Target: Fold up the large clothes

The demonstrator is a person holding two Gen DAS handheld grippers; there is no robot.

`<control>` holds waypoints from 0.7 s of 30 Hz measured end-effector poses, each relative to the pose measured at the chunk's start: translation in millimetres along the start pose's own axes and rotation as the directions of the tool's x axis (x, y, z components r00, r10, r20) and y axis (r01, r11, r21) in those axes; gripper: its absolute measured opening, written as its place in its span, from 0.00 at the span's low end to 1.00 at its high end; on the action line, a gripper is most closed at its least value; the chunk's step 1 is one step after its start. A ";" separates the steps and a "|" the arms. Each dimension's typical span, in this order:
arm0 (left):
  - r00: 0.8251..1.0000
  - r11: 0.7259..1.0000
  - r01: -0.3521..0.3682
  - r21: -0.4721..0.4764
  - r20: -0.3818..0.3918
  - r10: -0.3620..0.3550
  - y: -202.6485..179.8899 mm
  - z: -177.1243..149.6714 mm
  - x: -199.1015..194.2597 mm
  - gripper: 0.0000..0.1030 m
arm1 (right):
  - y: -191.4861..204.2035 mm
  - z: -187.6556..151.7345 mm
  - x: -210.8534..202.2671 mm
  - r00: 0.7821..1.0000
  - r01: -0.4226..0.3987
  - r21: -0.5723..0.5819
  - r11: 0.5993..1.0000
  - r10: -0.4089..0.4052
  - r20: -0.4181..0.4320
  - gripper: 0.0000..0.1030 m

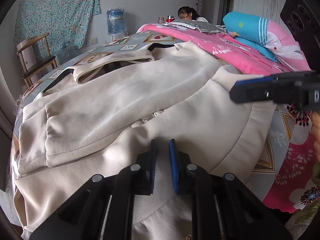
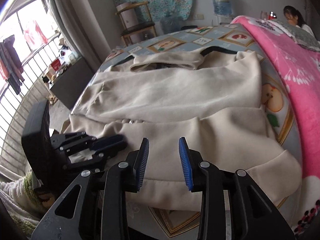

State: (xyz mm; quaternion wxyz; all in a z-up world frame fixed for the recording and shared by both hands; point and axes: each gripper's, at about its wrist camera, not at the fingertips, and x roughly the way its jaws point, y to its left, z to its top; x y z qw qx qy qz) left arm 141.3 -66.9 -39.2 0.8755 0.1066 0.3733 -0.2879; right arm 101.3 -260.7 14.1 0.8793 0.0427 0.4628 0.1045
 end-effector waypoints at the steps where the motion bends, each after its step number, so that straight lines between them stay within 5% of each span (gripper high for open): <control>1: 1.000 1.000 0.004 -0.007 -0.001 -0.004 0.8 -0.2 -0.5 0.13 | 6.1 -2.4 9.9 1.000 0.012 -0.019 1.000 -0.012 -0.024 0.32; 5: 1.000 0.999 0.026 -0.038 -0.001 -0.026 4.6 -0.6 -1.4 0.13 | 12.7 -2.4 47.6 0.996 0.040 -0.013 0.999 -0.041 -0.084 0.28; 12: 0.999 0.999 0.047 -0.007 0.010 -0.047 3.9 1.7 -17.9 0.13 | -1.2 11.5 56.0 0.998 0.060 0.097 0.993 -0.058 -0.028 0.16; 15: 0.999 1.000 0.019 0.001 -0.037 -0.019 4.3 -2.4 -8.0 0.13 | -10.7 11.2 52.7 1.000 0.017 0.162 0.987 -0.013 -0.023 0.16; 17: 0.999 1.000 0.023 -0.021 -0.031 -0.024 5.6 -3.0 -9.6 0.13 | -12.6 11.5 41.4 1.000 0.005 0.183 0.983 -0.003 -0.013 0.26; 21: 0.999 0.999 0.025 -0.030 -0.031 -0.026 6.7 -4.4 -10.7 0.13 | -13.0 5.4 12.3 0.994 0.105 0.130 0.986 -0.107 0.013 0.30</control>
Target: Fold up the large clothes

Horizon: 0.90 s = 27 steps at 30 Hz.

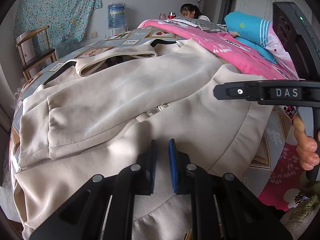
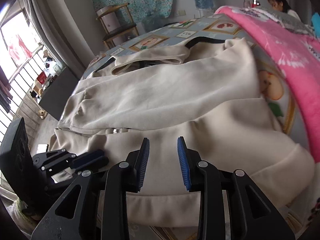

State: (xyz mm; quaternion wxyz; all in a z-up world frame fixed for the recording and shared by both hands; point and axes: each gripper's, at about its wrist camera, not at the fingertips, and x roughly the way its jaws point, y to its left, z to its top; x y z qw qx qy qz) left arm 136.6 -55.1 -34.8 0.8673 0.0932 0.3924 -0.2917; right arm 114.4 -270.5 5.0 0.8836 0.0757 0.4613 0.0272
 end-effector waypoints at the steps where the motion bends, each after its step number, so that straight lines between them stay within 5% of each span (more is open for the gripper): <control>1: 1.000 1.000 0.003 -0.004 0.000 -0.003 0.7 -0.2 0.6 0.13 | -4.7 -3.3 0.9 0.999 0.043 -0.006 0.999 -0.043 -0.011 0.30; 3: 1.000 1.000 0.009 -0.014 0.002 -0.009 2.2 -0.7 0.7 0.13 | -17.5 -11.4 9.8 0.991 0.128 -0.002 0.992 -0.128 -0.044 0.27; 6: 1.000 0.999 0.017 -0.028 0.000 -0.017 3.8 -0.5 1.4 0.13 | -24.2 -15.2 11.3 0.989 0.136 0.024 0.990 -0.134 -0.056 0.28; 12: 0.998 0.995 0.060 -0.077 0.008 -0.060 12.2 -2.3 1.3 0.13 | 28.1 -13.3 -9.8 1.000 -0.016 -0.134 0.991 0.017 0.007 0.29; 17: 0.994 0.982 0.112 -0.155 0.028 -0.109 26.9 -6.5 -3.6 0.13 | 35.8 -32.4 19.8 0.998 -0.016 -0.163 0.986 0.006 -0.057 0.27; 23: 0.996 0.988 0.093 -0.127 0.025 -0.091 32.5 -17.8 -41.2 0.13 | 39.1 -32.3 17.5 0.998 0.000 -0.177 0.984 -0.012 -0.065 0.27; 27: 0.998 0.990 0.021 -0.139 -0.055 -0.029 41.8 -40.8 -44.0 0.13 | 37.6 -32.1 15.8 0.998 -0.004 -0.165 0.986 -0.007 -0.067 0.27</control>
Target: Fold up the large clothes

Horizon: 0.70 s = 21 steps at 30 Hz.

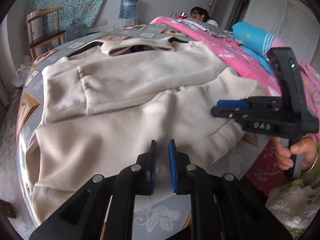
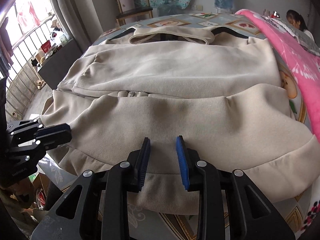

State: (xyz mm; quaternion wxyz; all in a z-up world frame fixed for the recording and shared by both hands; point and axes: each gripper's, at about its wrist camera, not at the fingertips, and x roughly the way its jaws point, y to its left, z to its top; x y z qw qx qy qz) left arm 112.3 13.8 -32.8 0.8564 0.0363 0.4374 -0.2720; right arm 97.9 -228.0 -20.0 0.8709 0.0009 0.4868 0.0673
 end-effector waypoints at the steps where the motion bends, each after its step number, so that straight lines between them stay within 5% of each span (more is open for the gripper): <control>1: 1.000 1.000 0.013 -0.021 0.007 -0.013 4.6 -4.1 0.6 0.13 | 0.0 0.4 0.2 1.000 0.000 0.002 1.000 0.000 0.000 0.27; 5: 0.999 0.997 0.028 -0.078 0.030 -0.026 10.2 -5.2 0.9 0.13 | 5.6 6.0 -5.5 1.000 0.011 0.000 1.000 -0.011 -0.004 0.27; 10: 0.999 0.996 0.021 -0.083 0.040 -0.018 10.1 -7.8 -0.3 0.13 | 36.1 15.9 -31.3 0.992 -0.094 -0.079 0.992 0.100 0.071 0.27; 16: 0.996 0.988 0.054 -0.145 0.076 -0.044 19.5 -11.0 -5.5 0.12 | 62.4 7.1 6.2 0.993 -0.114 -0.150 0.982 0.112 -0.023 0.26; 21: 0.988 0.986 0.018 -0.165 0.152 0.007 31.8 -22.9 -44.2 0.13 | 59.6 2.4 7.0 0.994 -0.112 -0.145 0.983 0.111 -0.015 0.26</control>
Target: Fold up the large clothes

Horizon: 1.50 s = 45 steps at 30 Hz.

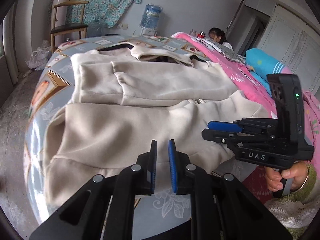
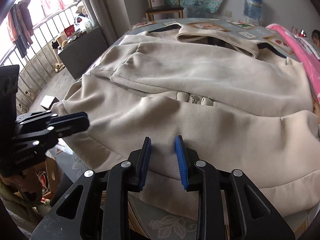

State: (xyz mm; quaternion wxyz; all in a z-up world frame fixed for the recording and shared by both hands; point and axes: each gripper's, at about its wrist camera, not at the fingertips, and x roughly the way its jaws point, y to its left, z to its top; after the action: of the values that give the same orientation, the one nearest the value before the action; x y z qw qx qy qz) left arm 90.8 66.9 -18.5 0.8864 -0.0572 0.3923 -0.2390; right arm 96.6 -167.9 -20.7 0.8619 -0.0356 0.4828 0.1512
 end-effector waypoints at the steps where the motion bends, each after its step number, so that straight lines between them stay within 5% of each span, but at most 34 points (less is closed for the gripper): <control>1: 1.000 1.000 -0.010 -0.004 0.015 0.011 3.1 -0.2 -8.2 0.13 | -1.0 -0.6 -0.4 1.000 -0.006 0.004 1.000 0.006 0.001 0.26; 8: 0.988 0.983 -0.142 -0.120 0.043 0.148 49.3 9.2 -35.2 0.13 | -4.0 1.4 -1.2 0.999 -0.030 0.010 0.999 0.031 -0.013 0.26; 12: 0.984 0.968 -0.176 -0.180 -0.018 0.176 77.0 19.4 -27.0 0.13 | -2.9 2.3 -0.9 1.000 -0.022 0.008 1.000 0.022 -0.017 0.26; 21: 0.990 0.967 -0.087 -0.241 -0.126 0.058 109.5 29.3 8.8 0.38 | -2.6 3.3 -0.5 1.000 -0.020 0.008 1.000 0.020 -0.024 0.26; 28: 0.996 0.966 0.012 -0.258 -0.083 -0.035 111.5 32.5 14.9 0.66 | -2.2 3.2 -0.4 1.000 -0.018 0.006 1.000 0.018 -0.025 0.26; 39: 0.987 0.935 0.158 -0.316 0.025 -0.159 123.2 33.7 20.2 0.66 | -0.9 2.7 0.3 1.000 -0.012 0.006 1.000 0.012 -0.023 0.26; 45: 0.984 0.928 0.177 -0.328 0.036 -0.175 131.7 29.3 11.8 0.41 | -0.6 2.8 0.4 1.000 -0.010 0.006 1.000 0.010 -0.023 0.26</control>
State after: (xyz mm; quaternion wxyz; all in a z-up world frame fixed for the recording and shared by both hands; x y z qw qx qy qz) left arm 168.6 174.7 -44.4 0.8404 -0.2404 0.4176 -0.2483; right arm 99.3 -167.8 -19.6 0.8555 -0.0324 0.4934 0.1537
